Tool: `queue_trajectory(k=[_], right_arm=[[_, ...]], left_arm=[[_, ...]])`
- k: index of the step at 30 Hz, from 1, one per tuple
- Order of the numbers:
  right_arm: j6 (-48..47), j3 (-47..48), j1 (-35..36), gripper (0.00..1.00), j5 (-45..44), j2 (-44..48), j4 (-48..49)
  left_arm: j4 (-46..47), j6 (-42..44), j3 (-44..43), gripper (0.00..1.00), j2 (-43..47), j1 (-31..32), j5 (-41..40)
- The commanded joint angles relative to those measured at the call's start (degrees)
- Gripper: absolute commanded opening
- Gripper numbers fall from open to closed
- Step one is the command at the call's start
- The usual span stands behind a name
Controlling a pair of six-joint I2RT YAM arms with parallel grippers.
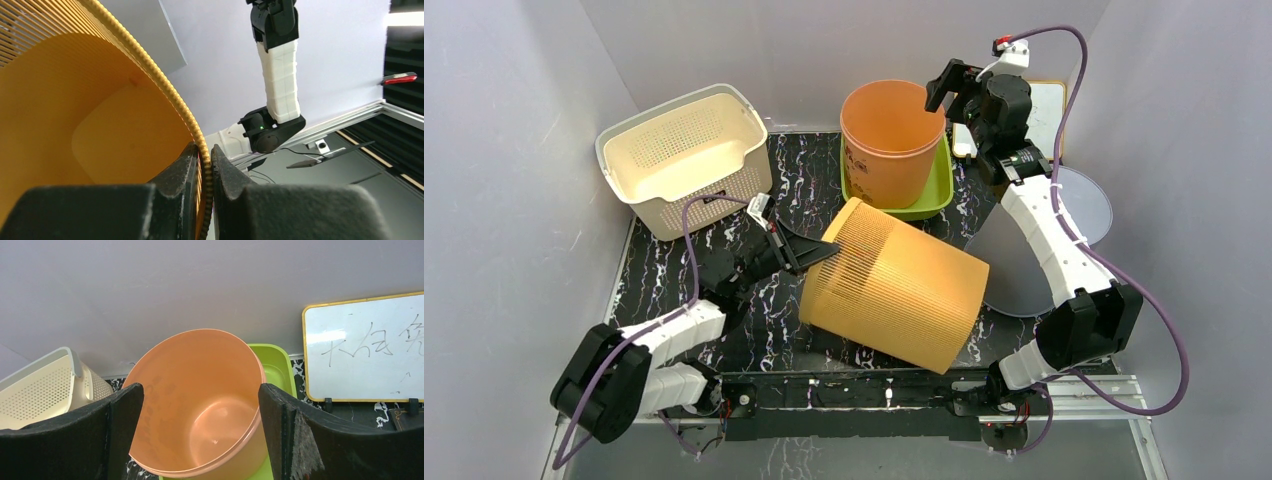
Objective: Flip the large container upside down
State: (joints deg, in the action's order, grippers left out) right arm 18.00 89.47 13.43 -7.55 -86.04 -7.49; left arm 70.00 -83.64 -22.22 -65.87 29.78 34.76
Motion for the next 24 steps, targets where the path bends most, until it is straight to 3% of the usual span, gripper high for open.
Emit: queue_trajectory(k=[1,4,15,24], right_arm=[[-1.54,3.4,-0.17,0.83,-0.38,1.4,1.95],[-1.94,3.94,-0.18,0.83,-0.86,1.4,1.91],[-1.41,3.07,-0.18,0.83,-0.16,1.48,2.56],[-1.39,2.46,-0.19,0.84,0.12,1.51,3.08]], left_arm=[[24.74,-5.87,0.65,0.0,-0.91,0.81,-8.23],[32.23,-9.73,2.53,0.0,-4.65,1.32,-10.88],[32.48,-9.95,13.98,0.0,-9.38,0.74,-12.08],[32.4,-13.26,22.98,0.0,-7.83,-13.18,-4.53]])
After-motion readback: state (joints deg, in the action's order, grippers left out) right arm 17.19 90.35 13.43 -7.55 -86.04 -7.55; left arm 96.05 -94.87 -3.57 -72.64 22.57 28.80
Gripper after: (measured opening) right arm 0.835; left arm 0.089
